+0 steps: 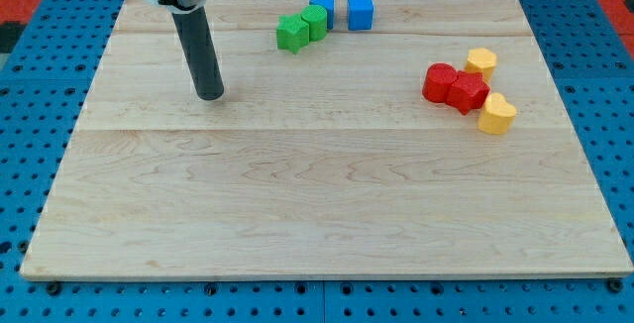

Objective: Move the arm towards the bottom center of the board

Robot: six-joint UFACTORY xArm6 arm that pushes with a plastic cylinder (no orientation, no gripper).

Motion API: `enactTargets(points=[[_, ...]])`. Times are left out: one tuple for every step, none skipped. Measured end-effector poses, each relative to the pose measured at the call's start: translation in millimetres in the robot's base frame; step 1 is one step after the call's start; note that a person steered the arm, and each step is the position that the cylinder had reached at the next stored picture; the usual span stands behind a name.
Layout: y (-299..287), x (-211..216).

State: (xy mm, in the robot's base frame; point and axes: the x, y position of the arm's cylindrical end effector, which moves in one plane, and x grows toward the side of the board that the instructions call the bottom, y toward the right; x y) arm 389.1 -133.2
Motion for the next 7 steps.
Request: enactTargets(points=[[2.7,16.7],[45.2,75.8],[58.4,84.3],[58.4,84.5],[58.4,84.6],[58.4,84.9],[57.1,85.7]])
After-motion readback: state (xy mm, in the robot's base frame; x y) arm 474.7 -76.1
